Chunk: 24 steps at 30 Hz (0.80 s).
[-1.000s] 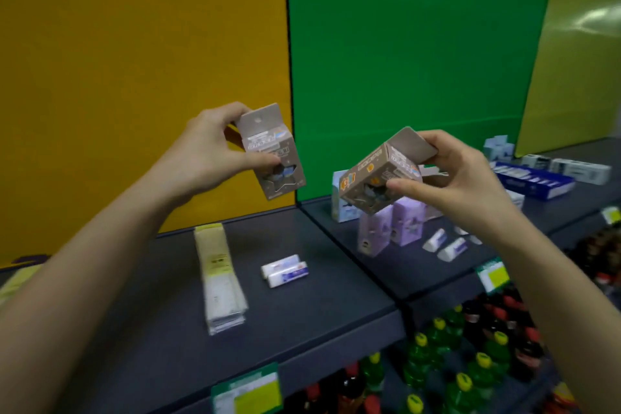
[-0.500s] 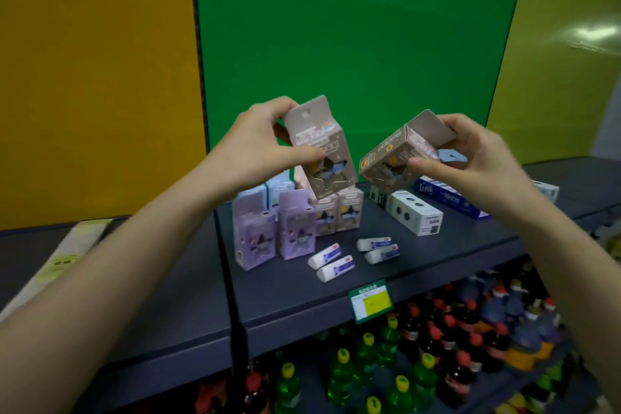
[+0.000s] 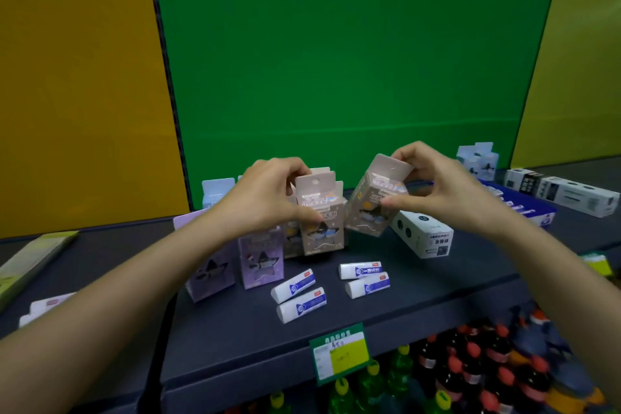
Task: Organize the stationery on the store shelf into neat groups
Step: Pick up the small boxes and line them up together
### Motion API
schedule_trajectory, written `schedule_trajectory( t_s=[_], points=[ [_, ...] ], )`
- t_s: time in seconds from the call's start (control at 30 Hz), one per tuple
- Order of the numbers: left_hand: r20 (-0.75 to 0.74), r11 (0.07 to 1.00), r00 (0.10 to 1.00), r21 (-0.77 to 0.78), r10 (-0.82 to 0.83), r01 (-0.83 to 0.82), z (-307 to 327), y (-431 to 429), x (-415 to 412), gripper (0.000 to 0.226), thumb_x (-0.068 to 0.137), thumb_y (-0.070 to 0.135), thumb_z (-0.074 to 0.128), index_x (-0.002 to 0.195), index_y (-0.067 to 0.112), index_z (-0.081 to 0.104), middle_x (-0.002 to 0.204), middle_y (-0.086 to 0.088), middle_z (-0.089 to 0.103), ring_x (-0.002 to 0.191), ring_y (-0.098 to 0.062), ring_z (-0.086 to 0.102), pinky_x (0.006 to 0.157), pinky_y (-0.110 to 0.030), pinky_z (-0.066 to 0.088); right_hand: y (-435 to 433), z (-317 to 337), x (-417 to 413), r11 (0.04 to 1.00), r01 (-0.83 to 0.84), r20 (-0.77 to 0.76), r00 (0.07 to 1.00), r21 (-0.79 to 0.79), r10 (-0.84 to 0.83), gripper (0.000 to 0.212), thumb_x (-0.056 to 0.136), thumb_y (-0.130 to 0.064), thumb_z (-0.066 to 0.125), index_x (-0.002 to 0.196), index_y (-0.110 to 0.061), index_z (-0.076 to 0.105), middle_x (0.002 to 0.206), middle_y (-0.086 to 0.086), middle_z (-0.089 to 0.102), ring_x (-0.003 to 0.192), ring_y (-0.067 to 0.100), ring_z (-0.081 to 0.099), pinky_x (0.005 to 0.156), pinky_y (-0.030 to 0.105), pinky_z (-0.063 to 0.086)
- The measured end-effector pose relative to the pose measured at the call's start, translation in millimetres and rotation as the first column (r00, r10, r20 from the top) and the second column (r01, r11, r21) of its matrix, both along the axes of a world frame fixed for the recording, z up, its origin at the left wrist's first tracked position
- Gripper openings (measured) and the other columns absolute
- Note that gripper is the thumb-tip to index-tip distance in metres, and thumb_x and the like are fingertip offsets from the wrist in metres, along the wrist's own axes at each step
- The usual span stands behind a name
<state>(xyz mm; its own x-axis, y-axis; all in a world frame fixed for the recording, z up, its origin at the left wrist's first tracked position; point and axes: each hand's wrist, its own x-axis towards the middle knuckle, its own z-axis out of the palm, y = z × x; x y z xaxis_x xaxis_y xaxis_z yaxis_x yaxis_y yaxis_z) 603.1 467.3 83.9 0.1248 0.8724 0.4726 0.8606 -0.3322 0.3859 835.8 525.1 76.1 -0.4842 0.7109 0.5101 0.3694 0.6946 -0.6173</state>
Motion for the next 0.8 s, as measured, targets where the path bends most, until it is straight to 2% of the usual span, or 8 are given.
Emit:
schedule_trajectory(
  t_s=[0.07,0.13,0.23,0.3,0.47,0.63,0.7,0.8],
  points=[
    [-0.034,0.999,0.999,0.008,0.033,-0.033,-5.0,6.4,1.4,0.046,0.059,0.030,0.083,0.096,0.014,0.060,0.069,0.015,0.049,0.069,-0.012,0.048,0.055,-0.013,0.032,14.0,-6.4,-4.0,1.000,-0.028,0.020,0.999,-0.001,0.028,0.040,0.070,-0.016,0.078,0.101,-0.018,0.052,0.104,-0.002,0.064,0.096,0.020,0.064,0.081,0.037,0.057],
    [-0.054,0.998,0.996,0.008,0.066,-0.066,-8.6,12.0,1.0,0.047,0.058,0.030,0.084,0.095,0.014,0.059,0.074,0.010,0.054,0.075,-0.015,0.050,0.056,-0.013,0.032,27.0,-10.1,-8.6,0.998,-0.054,0.042,0.998,0.015,0.054,0.040,0.069,-0.018,0.079,0.100,-0.019,0.054,0.103,-0.004,0.063,0.093,0.019,0.064,0.079,0.038,0.057],
    [-0.075,0.992,0.990,-0.011,0.122,-0.123,-14.0,17.6,1.2,0.047,0.058,0.032,0.083,0.094,0.015,0.059,0.083,0.004,0.058,0.080,-0.016,0.051,0.059,-0.022,0.035,40.8,-13.5,-16.2,0.992,-0.127,0.080,0.989,0.012,0.126,0.039,0.069,-0.018,0.079,0.098,-0.019,0.054,0.098,-0.010,0.061,0.081,0.001,0.060,0.069,0.016,0.051],
    [-0.085,0.985,0.982,-0.031,0.166,-0.169,-19.0,18.7,2.6,0.048,0.058,0.034,0.083,0.095,0.015,0.059,0.087,0.002,0.059,0.080,-0.016,0.050,0.059,-0.027,0.035,47.2,-16.0,-20.7,0.987,-0.161,0.124,0.979,0.008,0.159,0.040,0.069,-0.018,0.080,0.099,-0.020,0.054,0.098,-0.010,0.061,0.081,0.002,0.060,0.068,0.010,0.045],
    [-0.119,0.961,0.956,-0.047,0.267,-0.274,-28.9,18.3,7.9,0.050,0.059,0.039,0.081,0.097,0.014,0.060,0.094,-0.003,0.064,0.089,-0.020,0.051,0.073,-0.035,0.040,60.8,-24.1,-24.5,0.973,-0.230,0.190,0.955,-0.016,0.229,0.042,0.069,-0.019,0.080,0.099,-0.021,0.051,0.099,-0.007,0.062,0.091,0.014,0.064,0.074,0.019,0.049],
    [-0.263,0.932,0.898,0.008,0.352,-0.363,-27.9,14.0,11.2,0.053,0.063,0.047,0.075,0.103,0.017,0.057,0.102,-0.001,0.058,0.096,-0.019,0.044,0.073,-0.030,0.023,67.0,-27.7,-29.2,0.957,-0.283,0.200,0.935,-0.070,0.291,0.045,0.069,-0.019,0.080,0.103,-0.018,0.050,0.106,-0.001,0.064,0.094,0.014,0.064,0.087,0.029,0.050],
    [-0.290,0.927,0.883,0.043,0.369,-0.374,-27.4,12.6,11.3,0.055,0.062,0.048,0.075,0.102,0.018,0.053,0.106,0.000,0.059,0.099,-0.020,0.046,0.076,-0.030,0.023,68.9,-30.1,-32.8,0.958,-0.283,0.200,0.937,-0.052,0.288,0.044,0.069,-0.020,0.080,0.100,-0.019,0.049,0.100,-0.005,0.063,0.092,0.013,0.063,0.086,0.024,0.049],
    [-0.345,0.918,0.854,0.070,0.390,-0.391,-27.6,9.0,12.0,0.056,0.063,0.050,0.073,0.103,0.018,0.050,0.108,0.000,0.058,0.100,-0.020,0.046,0.081,-0.031,0.022,70.3,-31.2,-34.4,0.966,-0.259,0.204,0.945,-0.010,0.255,0.043,0.069,-0.022,0.080,0.100,-0.021,0.050,0.094,-0.012,0.057,0.087,0.005,0.058,0.075,0.008,0.043]
  ],
)
